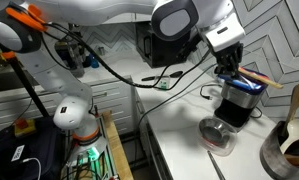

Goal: Remove the blue packet from the silver plate and put it on top of the coffee machine

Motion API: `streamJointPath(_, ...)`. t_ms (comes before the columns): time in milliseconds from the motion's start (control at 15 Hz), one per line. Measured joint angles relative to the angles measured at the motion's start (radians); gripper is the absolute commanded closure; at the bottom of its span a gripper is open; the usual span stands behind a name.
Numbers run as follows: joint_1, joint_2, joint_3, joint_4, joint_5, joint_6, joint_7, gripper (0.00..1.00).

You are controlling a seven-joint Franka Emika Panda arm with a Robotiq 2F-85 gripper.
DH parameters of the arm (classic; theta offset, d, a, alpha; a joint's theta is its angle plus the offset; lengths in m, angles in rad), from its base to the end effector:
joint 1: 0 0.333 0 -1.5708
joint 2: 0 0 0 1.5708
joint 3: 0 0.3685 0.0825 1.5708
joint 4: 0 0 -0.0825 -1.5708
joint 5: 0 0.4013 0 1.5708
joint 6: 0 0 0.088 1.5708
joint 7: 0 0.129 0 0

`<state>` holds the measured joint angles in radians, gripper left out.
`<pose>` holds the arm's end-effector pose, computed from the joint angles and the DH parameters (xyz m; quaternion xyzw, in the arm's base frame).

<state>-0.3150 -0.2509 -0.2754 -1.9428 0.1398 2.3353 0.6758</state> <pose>0.4468 -0.3176 0.6883 -0.7403 0.5890 -0.3051 0.1093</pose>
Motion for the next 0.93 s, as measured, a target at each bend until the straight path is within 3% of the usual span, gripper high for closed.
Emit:
streamJointPath(200, 0.038, 0.021, 0.03, 0.003, 0.071, 0.177, -0.042, 1.0)
streamJointPath(333, 0.072, 0.066, 0.035, 0.03, 0.153, 0.211, -0.08, 1.0)
streamJointPath(533, 0.099, 0.159, 0.038, 0.103, 0.231, 0.205, -0.095, 1.0)
streamJointPath(933, 0.078, 0.318, 0.027, 0.261, 0.275, 0.11, -0.094, 1.0)
